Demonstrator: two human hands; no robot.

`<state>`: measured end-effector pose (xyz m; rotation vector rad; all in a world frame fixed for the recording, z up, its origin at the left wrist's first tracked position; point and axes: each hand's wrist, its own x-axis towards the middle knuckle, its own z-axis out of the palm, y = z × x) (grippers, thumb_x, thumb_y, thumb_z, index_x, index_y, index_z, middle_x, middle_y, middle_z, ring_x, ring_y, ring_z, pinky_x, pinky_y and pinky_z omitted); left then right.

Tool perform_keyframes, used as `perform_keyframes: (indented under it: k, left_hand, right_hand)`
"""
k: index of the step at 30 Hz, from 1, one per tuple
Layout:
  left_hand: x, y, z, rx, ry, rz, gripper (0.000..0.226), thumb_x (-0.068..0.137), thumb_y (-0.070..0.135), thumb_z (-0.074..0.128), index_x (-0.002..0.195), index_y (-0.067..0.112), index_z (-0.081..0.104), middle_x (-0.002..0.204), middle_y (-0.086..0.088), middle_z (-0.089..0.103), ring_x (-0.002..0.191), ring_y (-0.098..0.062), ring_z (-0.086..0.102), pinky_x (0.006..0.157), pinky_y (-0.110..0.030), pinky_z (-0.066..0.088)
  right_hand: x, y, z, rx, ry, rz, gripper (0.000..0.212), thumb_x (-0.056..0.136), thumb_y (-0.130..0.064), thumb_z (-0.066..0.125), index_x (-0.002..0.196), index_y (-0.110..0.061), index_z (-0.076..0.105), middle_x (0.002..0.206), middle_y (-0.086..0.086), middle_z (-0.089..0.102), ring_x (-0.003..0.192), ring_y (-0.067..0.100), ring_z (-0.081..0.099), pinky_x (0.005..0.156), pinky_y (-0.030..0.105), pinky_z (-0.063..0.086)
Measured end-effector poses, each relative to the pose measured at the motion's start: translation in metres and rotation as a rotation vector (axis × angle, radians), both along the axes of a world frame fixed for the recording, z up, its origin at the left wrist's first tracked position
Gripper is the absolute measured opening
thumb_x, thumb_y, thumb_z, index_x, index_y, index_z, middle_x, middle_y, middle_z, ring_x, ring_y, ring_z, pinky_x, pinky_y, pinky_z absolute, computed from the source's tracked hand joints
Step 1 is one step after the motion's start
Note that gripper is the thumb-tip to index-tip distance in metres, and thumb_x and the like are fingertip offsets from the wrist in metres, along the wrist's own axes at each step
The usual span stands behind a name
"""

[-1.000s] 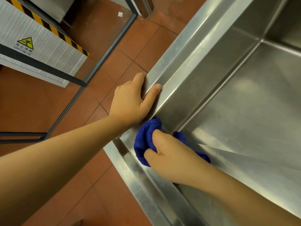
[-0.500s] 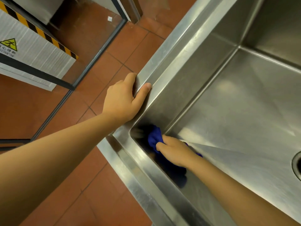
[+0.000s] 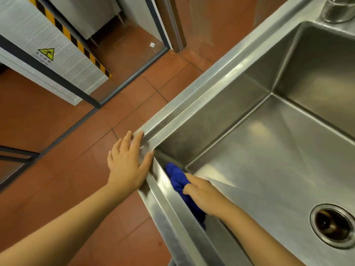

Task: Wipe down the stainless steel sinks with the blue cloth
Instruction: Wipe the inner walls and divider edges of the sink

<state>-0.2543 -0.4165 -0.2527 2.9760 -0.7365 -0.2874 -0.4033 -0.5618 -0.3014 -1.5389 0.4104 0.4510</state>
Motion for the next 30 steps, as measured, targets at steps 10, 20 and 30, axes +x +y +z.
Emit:
perform_keyframes:
  k: [10,20,30]
  left_hand:
    - [-0.058,-0.031,-0.024,-0.181,-0.104,0.334,0.063,0.094,0.045,0.047,0.151,0.027,0.025,0.160,-0.009,0.009,0.147,-0.028,0.005,0.115,-0.052,0.022]
    - [-0.055,-0.033,-0.020,-0.238,-0.078,0.359,0.063,0.090,0.047,0.032,0.148,0.025,0.029,0.152,-0.010,0.028,0.142,-0.028,0.024,0.111,-0.053,0.031]
    - [-0.057,-0.029,-0.023,-0.242,-0.086,0.334,0.053,0.102,0.029,0.041,0.151,0.032,0.022,0.160,0.009,0.010,0.146,-0.009,0.008,0.103,-0.016,0.010]
  right_hand:
    - [-0.023,0.004,-0.024,0.027,-0.215,-0.009,0.028,0.101,-0.046,0.034,0.075,-0.044,0.043,0.075,-0.020,0.049,0.081,0.007,0.046,0.080,0.027,0.038]
    - [-0.005,0.007,-0.090,-0.086,-0.079,-0.003,0.027,0.101,-0.042,0.036,0.107,-0.027,0.057,0.107,-0.005,0.062,0.105,0.018,0.055,0.093,0.033,0.041]
    - [0.032,0.013,-0.130,-0.134,-0.114,-0.036,0.034,0.102,-0.039,0.036,0.116,-0.017,0.058,0.117,0.008,0.064,0.111,0.025,0.055,0.079,0.029,0.033]
